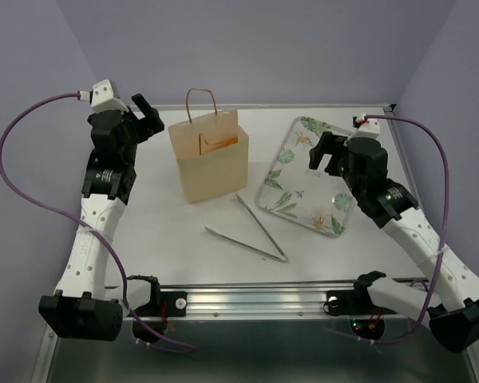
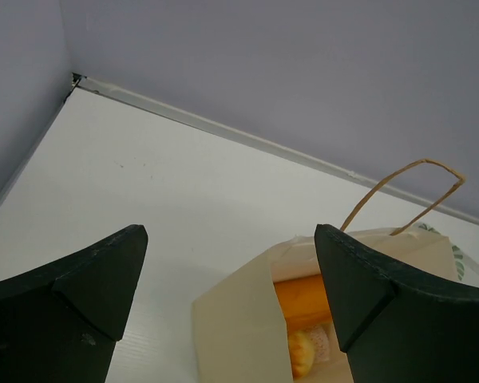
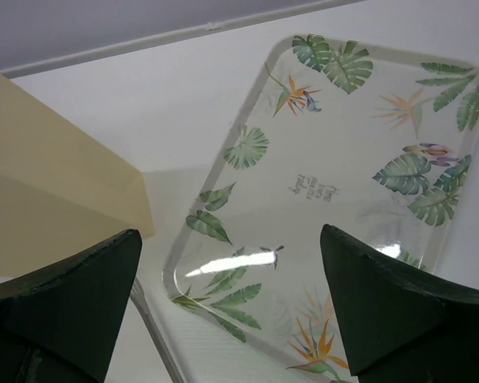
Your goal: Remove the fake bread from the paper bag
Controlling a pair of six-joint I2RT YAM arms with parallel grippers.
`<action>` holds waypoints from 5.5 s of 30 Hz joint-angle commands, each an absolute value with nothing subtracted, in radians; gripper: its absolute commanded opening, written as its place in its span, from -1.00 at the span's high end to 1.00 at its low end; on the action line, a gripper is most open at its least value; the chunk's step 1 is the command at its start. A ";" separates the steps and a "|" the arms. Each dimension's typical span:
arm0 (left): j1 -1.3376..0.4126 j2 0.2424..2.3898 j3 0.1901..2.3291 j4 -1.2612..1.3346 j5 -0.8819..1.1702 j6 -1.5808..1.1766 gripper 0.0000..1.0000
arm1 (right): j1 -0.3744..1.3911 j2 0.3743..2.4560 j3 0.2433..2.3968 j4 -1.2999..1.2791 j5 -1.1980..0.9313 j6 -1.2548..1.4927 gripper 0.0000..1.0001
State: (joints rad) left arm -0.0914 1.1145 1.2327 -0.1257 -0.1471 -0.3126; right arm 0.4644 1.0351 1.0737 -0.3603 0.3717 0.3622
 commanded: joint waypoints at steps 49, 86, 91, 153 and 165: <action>-0.091 1.006 1.147 -0.141 -0.196 -0.403 -0.98 | 1.031 1.675 0.882 -0.238 0.190 0.098 -1.00; -0.091 1.048 1.292 -0.089 -0.057 -0.275 -0.98 | 0.580 1.138 1.120 -0.512 0.072 0.348 0.28; -0.091 1.166 1.356 -0.049 0.223 -0.105 -0.98 | 0.480 1.111 1.158 -0.511 0.097 0.382 0.27; -0.323 1.551 1.584 -0.201 0.244 0.776 1.00 | 0.431 1.143 1.100 -0.385 0.041 0.342 0.15; -0.566 1.586 1.289 0.070 0.034 0.468 1.00 | 0.431 1.057 1.055 -0.419 0.117 0.339 0.14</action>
State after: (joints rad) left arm -0.5522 1.6085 1.2903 -0.0822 0.1089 0.6022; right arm 0.4377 1.1381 1.0492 -0.4500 0.0658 0.3374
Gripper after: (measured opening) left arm 0.048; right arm 0.432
